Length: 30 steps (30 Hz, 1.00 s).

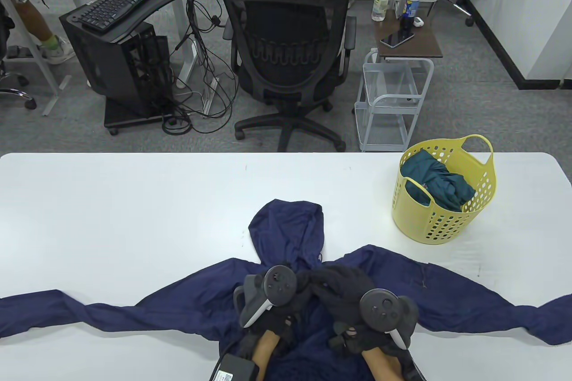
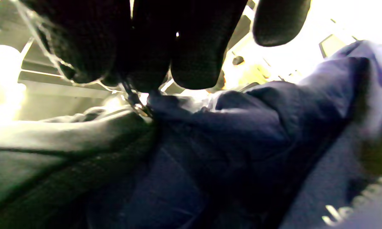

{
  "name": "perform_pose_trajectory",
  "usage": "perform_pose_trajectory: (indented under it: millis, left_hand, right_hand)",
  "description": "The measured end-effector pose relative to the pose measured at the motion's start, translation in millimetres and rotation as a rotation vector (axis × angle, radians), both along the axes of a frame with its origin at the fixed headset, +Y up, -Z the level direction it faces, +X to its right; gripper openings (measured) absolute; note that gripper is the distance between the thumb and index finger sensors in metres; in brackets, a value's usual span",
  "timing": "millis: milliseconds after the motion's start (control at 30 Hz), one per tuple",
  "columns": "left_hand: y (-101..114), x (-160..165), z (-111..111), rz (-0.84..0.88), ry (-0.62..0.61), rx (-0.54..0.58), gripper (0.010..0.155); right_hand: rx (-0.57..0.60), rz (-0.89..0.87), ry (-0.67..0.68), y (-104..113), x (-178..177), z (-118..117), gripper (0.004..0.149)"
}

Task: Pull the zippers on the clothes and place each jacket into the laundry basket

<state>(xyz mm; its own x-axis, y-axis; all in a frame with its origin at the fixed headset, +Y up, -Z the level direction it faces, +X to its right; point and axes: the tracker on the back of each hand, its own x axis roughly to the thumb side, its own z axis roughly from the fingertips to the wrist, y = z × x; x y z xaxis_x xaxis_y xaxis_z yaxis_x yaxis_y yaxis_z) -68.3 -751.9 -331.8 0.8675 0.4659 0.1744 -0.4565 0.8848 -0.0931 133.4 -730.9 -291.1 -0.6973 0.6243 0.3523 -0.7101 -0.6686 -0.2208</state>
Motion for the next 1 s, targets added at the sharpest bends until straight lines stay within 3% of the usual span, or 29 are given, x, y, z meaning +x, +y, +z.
perform_pose_trajectory:
  millis: [233,433,600,767,900,1000]
  left_hand:
    - [0,-12,-8,0.112,0.014,-0.053,0.046]
    - [-4,-22,-16,0.218,-0.147,-0.161,0.048]
    - [-6,-23,-16,0.187,-0.156,-0.163,0.049]
    - [-4,-26,-17,0.211,-0.085,-0.129,0.046]
    - [-4,-30,-19,0.347,-0.005,-0.167,0.044]
    - [-1,-28,-17,0.317,0.081,-0.117,0.043]
  right_hand:
    - [0.106,0.186,-0.026,0,1,7,0.04]
    - [0.127,0.415,-0.099,-7,-10,5,0.039]
    - [0.109,0.556,-0.119,-11,-29,5,0.04]
    - [0.13,0.644,-0.128,-10,-41,9,0.04]
    - [0.153,0.666,-0.158,-4,-44,11,0.04]
    - [0.177,0.673,-0.16,0,-47,14,0.041]
